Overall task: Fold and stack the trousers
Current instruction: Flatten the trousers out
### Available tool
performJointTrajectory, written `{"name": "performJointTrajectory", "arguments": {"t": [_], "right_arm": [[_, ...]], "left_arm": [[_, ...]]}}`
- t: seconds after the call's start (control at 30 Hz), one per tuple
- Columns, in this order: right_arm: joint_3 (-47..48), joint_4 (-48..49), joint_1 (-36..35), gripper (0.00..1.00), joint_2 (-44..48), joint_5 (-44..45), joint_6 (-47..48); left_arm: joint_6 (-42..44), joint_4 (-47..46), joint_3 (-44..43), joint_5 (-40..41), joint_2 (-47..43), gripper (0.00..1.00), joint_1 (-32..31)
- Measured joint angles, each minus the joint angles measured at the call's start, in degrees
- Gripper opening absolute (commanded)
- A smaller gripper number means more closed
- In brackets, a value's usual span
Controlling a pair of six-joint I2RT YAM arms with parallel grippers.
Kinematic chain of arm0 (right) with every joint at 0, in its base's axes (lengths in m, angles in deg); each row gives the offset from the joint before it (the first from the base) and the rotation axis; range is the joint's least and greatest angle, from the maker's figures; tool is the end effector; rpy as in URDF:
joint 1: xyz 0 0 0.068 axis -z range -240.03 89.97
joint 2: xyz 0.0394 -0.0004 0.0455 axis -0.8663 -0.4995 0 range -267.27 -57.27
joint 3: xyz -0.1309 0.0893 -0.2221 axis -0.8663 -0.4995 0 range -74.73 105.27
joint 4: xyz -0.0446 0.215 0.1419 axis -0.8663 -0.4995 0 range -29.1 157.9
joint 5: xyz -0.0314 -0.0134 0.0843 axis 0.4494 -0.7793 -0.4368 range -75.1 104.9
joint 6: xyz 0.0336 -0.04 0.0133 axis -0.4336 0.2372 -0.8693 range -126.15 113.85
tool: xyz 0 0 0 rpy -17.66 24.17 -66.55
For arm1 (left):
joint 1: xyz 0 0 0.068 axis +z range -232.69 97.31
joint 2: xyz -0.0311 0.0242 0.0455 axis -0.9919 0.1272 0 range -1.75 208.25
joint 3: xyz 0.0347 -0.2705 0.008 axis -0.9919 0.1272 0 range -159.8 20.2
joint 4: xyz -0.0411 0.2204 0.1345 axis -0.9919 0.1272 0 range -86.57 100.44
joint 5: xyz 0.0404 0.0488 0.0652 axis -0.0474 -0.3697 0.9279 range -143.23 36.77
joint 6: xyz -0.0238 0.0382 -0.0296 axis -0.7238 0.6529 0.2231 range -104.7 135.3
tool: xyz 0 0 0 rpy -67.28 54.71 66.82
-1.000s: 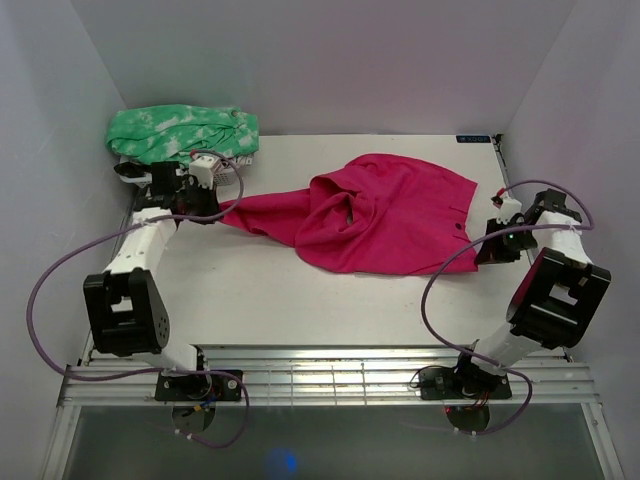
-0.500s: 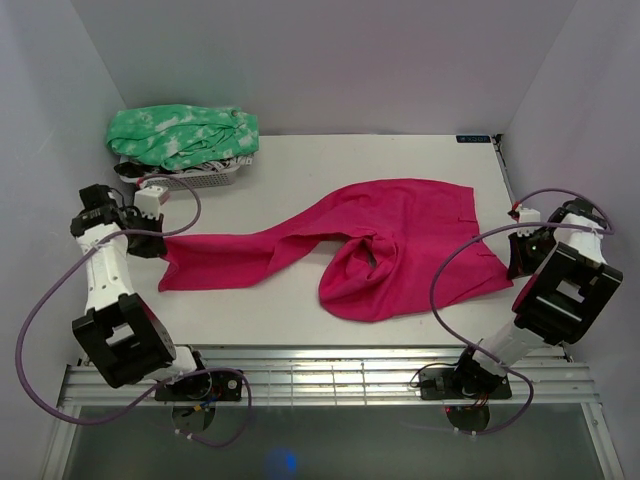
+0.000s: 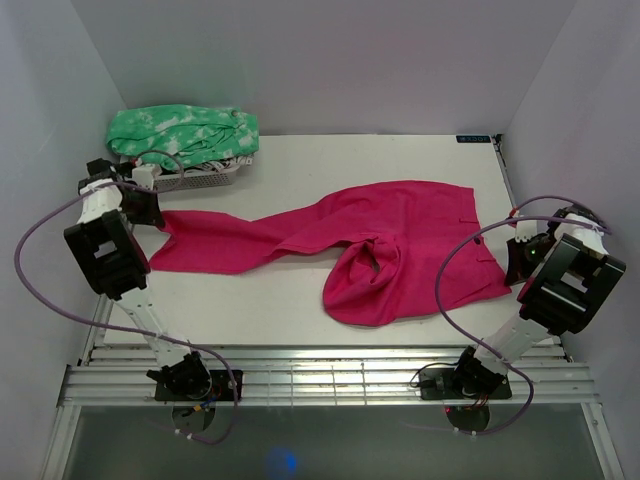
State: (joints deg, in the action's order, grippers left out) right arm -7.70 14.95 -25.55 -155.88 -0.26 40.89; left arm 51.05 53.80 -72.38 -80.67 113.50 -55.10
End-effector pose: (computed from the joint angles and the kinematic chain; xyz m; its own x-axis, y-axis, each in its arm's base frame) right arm 0.2608 -0.1679 0.1894 -0.9440 -0.2085 -0.2555 -0.2421 0.9643 0.1076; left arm 0.3733 0.1766 0.2124 -0.8585 0.1363 -0.4944 0.2584 0.9477 -0.1873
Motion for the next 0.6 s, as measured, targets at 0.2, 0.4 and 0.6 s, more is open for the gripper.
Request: {"name": "performJointTrajectory", "arguments": {"t": [0.2,0.4,0.6], "right_arm": [[-0.8,-0.1,0.0,0.08,0.0,0.0,0.0],[-1.0,0.0,0.0,0.08,0.0,0.0,0.3],[-2.6,-0.1,-0.1,0.08,0.1,-0.5,0.6]], "left_arm": [[-6.5,-2.1,-15.3,-0.2,11.0,0.73,-0.2],[-7.5,-2.6,-10.5,-1.4,3.5,0.77,0.5],[-4.0,0.3,9.2,-6.7,-12.3,0.74,-2.0]]}}
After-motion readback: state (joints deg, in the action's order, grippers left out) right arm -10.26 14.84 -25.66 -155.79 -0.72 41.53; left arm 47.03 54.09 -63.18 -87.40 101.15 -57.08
